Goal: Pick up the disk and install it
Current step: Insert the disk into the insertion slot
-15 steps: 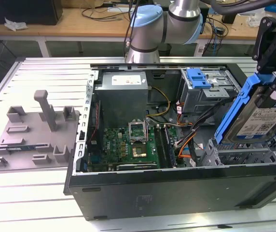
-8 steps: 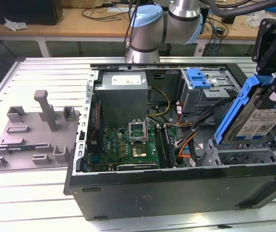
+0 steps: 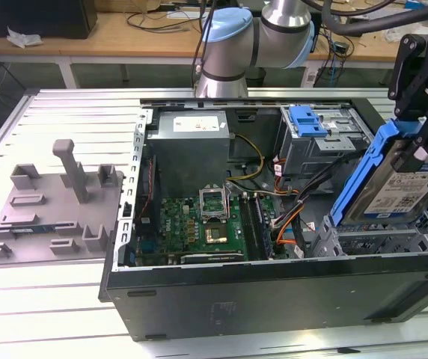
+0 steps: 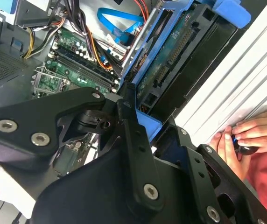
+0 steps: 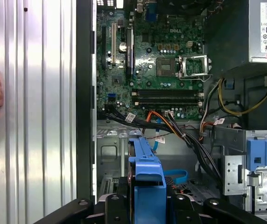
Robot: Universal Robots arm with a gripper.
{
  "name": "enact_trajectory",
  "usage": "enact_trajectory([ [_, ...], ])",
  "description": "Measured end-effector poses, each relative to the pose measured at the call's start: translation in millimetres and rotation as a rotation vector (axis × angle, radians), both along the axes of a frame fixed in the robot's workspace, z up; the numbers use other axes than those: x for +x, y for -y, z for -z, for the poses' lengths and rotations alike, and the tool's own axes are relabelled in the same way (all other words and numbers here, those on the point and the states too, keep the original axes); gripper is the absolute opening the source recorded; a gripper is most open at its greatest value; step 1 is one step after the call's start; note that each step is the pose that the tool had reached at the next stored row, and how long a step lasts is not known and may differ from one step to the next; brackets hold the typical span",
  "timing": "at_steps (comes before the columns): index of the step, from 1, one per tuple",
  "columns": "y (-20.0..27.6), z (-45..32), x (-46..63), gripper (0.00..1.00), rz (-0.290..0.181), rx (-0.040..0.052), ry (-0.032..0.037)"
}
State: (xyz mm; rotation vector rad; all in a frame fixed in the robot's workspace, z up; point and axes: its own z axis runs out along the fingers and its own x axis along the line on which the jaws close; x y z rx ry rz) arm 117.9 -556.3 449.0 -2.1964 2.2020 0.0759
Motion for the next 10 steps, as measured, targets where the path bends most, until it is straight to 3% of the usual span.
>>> enact_trajectory([
  [10, 0.0, 7.3, 1.3, 0.37, 0.0, 0.0, 0.0],
])
